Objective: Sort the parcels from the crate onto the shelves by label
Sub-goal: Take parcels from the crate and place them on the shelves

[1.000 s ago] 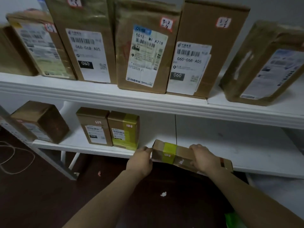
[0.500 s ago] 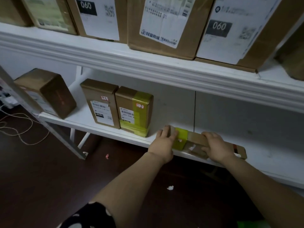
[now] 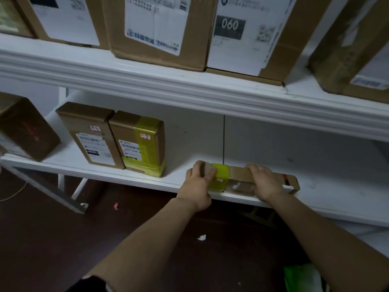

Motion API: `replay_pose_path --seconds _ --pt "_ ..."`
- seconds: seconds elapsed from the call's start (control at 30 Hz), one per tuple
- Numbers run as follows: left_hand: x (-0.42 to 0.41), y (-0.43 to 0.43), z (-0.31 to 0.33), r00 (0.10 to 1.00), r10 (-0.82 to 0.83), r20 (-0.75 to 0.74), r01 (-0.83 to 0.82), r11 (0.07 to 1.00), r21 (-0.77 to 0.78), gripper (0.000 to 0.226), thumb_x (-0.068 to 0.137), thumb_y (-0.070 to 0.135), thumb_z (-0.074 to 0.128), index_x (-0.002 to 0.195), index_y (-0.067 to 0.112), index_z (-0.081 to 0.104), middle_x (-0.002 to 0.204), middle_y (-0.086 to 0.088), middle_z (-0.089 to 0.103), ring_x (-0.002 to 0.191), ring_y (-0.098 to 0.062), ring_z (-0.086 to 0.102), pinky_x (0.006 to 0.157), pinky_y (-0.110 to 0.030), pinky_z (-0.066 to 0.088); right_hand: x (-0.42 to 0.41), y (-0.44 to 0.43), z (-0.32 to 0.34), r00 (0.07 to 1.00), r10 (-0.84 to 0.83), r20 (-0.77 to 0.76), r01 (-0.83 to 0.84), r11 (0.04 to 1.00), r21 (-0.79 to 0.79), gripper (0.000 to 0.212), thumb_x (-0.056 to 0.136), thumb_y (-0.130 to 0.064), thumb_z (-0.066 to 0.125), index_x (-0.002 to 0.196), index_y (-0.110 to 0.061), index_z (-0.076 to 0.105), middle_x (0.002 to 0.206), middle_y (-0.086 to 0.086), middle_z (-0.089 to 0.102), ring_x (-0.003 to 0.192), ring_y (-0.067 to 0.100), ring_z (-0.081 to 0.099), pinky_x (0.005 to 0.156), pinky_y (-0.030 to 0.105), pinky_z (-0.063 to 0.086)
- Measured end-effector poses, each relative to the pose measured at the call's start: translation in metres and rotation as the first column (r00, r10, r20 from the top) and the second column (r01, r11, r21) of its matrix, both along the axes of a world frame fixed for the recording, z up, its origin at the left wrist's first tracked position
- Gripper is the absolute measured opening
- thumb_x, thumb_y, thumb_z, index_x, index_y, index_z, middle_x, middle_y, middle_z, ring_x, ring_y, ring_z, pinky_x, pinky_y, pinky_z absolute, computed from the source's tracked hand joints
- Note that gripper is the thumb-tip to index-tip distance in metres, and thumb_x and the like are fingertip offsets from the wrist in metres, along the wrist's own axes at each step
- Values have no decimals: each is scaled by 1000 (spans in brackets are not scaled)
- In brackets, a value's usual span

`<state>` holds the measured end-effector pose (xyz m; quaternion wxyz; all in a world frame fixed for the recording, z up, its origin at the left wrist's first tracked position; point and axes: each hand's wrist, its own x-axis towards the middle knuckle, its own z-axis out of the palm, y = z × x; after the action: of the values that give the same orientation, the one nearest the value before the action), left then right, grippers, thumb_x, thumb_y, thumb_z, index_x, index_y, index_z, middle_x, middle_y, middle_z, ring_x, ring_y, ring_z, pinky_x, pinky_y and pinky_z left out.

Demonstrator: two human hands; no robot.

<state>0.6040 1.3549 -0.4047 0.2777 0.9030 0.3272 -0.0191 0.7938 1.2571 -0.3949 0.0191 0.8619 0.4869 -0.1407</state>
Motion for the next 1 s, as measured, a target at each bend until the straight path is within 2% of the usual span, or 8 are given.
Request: replay_pose_path --seconds 0.2,0.33,0.4,0.6,0.73,0.83,0.9,1.0 --pt "2 -4 2 999 -28 -34 27 999 -23 87 81 11 60 151 34 13 153 -1 -8 141 -26 7 111 -36 35 3 -6 -6 1000 -27 1 27 999 28 64 87 0 54 143 -17 30 144 8 37 134 27 30 112 31 24" --pt "-1 -10 20 998 10 -56 -12 999 -39 91 82 8 60 151 35 8 156 -1 -13 145 -26 5 109 -36 38 -7 -12 9 1000 -27 -8 27 1000 10 82 88 -12 61 152 -15 9 158 5 11 146 24 7 120 34 6" --pt "-4 -16 36 997 44 -71 -47 998 -50 92 83 6 58 152 35 5 157 -3 -17 146 -27 3 108 -33 38 -16 -21 23 1000 -27 -10 27 1000 7 87 87 -16 62 152 -16 4 160 3 5 147 22 2 120 34 2" --pt "-12 -44 110 991 3 -135 -8 999 -40 82 86 7 55 151 28 11 158 -9 -8 145 -27 11 103 -32 41 -41 -62 89 998 -58 -19 58 998 3 83 88 -22 60 152 -18 7 159 1 8 147 21 2 119 33 -2" --pt "-12 -66 154 978 -122 -172 124 992 3 75 87 13 54 151 24 17 158 -11 0 144 -30 16 109 -37 36 -64 -104 137 992 -128 -12 129 991 21 76 86 -27 62 148 -16 21 156 3 17 145 22 8 117 32 -3" --pt "-8 -92 186 946 -281 -159 289 957 30 70 87 15 55 149 22 25 157 -13 9 140 -31 29 110 -34 34 -87 -147 166 971 -237 16 237 971 23 80 85 -33 63 150 -18 19 157 3 17 146 23 8 118 36 -2" --pt "-10 -116 201 905 -399 -146 407 913 29 70 86 17 57 149 22 27 154 -14 17 135 -31 36 110 -34 34 -110 -181 179 941 -335 38 334 942 35 79 84 -37 62 149 -17 21 153 4 22 144 24 12 118 36 3" --pt "-17 -157 216 801 -585 -127 591 806 19 74 84 22 59 150 23 24 150 -15 25 135 -30 35 110 -34 33 -151 -235 194 858 -511 47 510 860 36 77 83 -41 62 147 -19 26 149 6 29 140 24 20 116 36 11"
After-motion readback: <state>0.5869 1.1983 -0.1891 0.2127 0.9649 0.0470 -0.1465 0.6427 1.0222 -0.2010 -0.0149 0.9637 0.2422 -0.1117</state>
